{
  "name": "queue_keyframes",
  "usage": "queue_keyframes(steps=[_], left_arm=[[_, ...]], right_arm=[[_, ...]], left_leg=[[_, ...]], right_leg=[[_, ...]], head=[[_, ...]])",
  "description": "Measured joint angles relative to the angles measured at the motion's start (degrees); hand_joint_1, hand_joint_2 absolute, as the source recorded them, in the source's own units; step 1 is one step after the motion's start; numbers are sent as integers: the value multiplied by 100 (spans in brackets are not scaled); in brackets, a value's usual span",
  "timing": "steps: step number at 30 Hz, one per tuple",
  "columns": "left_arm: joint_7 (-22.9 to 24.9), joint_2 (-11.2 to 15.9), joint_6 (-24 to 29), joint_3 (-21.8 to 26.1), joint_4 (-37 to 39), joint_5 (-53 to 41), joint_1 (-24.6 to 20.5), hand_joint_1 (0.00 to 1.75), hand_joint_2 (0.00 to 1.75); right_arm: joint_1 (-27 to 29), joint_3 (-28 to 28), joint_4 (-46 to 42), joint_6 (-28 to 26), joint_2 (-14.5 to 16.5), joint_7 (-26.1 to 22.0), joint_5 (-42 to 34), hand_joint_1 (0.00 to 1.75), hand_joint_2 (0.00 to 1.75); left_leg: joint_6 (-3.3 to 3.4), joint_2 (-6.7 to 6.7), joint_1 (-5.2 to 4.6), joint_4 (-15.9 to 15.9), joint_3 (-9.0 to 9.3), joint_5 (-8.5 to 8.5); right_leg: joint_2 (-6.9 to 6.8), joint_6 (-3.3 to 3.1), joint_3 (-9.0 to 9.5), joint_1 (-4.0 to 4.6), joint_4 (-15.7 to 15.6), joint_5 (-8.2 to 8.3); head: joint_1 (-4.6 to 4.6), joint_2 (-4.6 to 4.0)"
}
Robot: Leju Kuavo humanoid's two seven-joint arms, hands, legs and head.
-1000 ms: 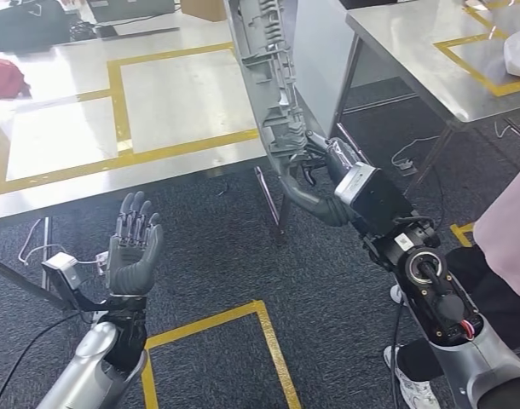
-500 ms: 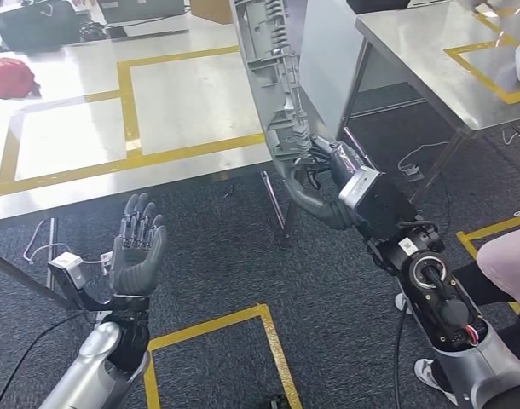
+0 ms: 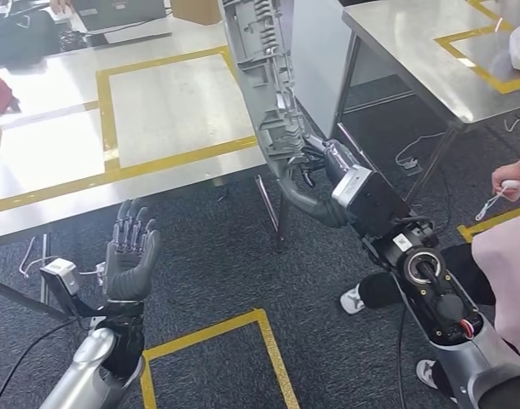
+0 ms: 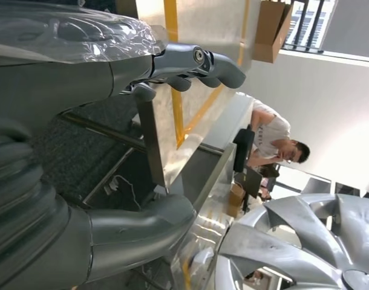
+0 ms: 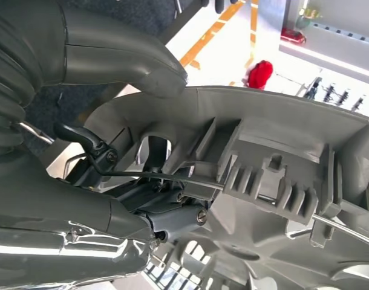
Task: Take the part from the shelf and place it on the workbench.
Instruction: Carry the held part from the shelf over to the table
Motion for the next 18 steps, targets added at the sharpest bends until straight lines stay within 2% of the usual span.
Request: queue_keyframes(steps=[2,3,4,5,7,9,10,12,13,14,15,16,17,18], left_arm=[[1,10,9,1,-1,-5,2,0,175],[3,14,10,0,-1,-8,-1,0,175],[6,19,11,0,-1,-9,-3,0,175],[9,25,11,0,-1,-10,-2,0,175],[13,31,11,-1,-4,-11,-1,0,175],[11,29,11,0,-9,-15,-7,0,175],[10,26,11,0,-12,-17,-10,0,175],[9,27,11,0,-13,-20,-3,0,175],[10,27,11,0,-13,-20,8,0,175],[11,28,11,0,-13,-20,18,0,175],[12,29,11,0,-13,-20,25,0,175],[13,28,11,1,-13,-20,28,0,175],[13,28,11,0,-13,-20,28,0,175],[13,27,11,0,-13,-21,23,0,175]], right_arm=[[-3,6,1,8,6,1,0,175,175],[-12,7,2,10,9,0,1,175,175],[-24,7,3,9,10,-1,1,175,175],[-37,6,4,9,11,-2,1,175,175],[-56,6,3,9,13,-2,1,175,175],[-67,7,0,9,15,-1,1,175,175],[-72,7,-1,10,15,-1,0,175,175],[-75,6,0,10,15,-4,-1,175,175],[-70,5,1,10,15,-5,-1,175,175],[-66,5,4,10,15,-6,-1,175,175],[-66,5,8,10,15,-4,-1,175,175],[-66,4,11,10,15,-2,0,175,175],[-67,5,13,10,15,0,0,175,175],[-69,5,15,10,15,2,-1,175,175]], left_leg=[[51,5,-3,-846,306,529],[79,8,-14,-1235,467,695],[104,9,-23,-1489,576,776],[130,8,-36,-1601,626,771],[179,-1,-38,-1622,658,722],[238,-6,-16,-1660,729,691],[263,-7,-1,-1679,773,674],[299,-11,-3,-1677,827,623],[303,-15,-5,-1672,852,595],[301,-21,-6,-1666,883,563],[294,-28,-7,-1658,926,525],[285,-35,-7,-1650,983,482],[272,-41,-7,-1642,1041,433],[255,-46,-16,-1634,1085,391]], right_leg=[[6,22,88,3,7,-78],[9,44,114,17,15,-113],[12,68,128,28,17,-143],[14,98,133,36,16,-167],[12,163,148,35,4,-208],[1,224,90,23,176,-331],[-5,250,-37,17,451,-460],[-7,286,-479,10,1293,-771],[-7,298,-704,8,1652,-852],[-7,302,-847,7,1817,-820],[-7,297,-873,7,1735,-661],[-7,284,-783,8,1420,-395],[-7,264,-626,10,978,-110],[-5,244,-461,25,585,93]], head=[[-11,0],[-18,0],[-16,0],[-14,0],[-7,0],[13,0],[37,0],[83,0],[99,0],[110,0],[126,0],[143,0],[160,0],[161,0]])
